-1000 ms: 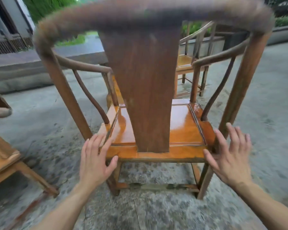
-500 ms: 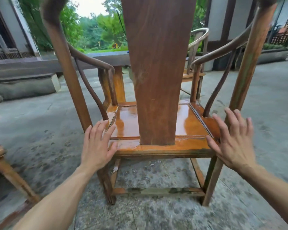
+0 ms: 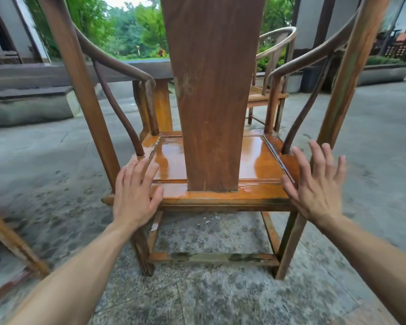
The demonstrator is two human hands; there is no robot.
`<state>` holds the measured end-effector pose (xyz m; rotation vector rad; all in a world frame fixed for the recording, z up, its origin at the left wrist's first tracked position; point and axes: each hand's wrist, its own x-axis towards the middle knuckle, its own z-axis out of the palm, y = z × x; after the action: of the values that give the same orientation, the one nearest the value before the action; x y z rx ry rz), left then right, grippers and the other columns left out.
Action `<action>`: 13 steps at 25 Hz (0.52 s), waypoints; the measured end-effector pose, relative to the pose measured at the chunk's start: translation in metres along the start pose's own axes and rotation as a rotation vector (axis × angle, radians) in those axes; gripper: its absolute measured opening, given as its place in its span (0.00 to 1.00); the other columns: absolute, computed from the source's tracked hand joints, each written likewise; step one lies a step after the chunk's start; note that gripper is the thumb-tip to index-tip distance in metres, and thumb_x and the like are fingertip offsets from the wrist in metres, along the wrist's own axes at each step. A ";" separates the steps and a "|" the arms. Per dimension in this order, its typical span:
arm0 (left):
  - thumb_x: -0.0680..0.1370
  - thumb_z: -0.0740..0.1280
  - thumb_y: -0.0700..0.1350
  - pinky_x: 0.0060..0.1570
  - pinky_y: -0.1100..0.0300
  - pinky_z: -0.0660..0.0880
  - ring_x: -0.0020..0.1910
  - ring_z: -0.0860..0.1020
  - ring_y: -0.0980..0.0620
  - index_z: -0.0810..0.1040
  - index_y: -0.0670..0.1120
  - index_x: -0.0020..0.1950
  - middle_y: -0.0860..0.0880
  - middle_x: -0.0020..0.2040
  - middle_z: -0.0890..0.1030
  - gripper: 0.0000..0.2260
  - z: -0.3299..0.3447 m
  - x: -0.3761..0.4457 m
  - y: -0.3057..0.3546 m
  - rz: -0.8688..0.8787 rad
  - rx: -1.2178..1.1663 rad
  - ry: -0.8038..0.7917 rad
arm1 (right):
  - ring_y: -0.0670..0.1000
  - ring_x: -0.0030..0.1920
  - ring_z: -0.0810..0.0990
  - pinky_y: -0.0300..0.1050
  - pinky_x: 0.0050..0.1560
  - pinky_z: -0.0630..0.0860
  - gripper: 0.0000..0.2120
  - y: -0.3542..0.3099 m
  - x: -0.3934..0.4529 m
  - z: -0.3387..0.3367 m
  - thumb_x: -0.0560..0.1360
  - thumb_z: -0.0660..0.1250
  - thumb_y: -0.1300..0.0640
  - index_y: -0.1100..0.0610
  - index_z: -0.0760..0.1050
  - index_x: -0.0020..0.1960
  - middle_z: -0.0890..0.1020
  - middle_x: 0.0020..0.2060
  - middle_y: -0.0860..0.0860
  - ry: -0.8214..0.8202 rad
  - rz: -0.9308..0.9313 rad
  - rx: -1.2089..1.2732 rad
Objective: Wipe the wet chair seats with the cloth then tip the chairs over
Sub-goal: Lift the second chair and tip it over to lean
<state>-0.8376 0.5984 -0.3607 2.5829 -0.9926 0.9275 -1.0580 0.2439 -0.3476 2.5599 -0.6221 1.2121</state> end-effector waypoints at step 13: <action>0.78 0.54 0.56 0.72 0.39 0.60 0.75 0.62 0.39 0.68 0.47 0.73 0.42 0.76 0.65 0.25 0.061 0.032 0.002 -0.042 -0.036 0.020 | 0.55 0.80 0.35 0.67 0.76 0.37 0.27 0.035 0.004 0.087 0.81 0.53 0.43 0.47 0.52 0.78 0.50 0.79 0.52 0.175 -0.037 0.088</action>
<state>-0.7918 0.5552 -0.3877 2.5501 -0.9374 0.9146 -1.0128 0.1784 -0.3979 2.4868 -0.4918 1.4616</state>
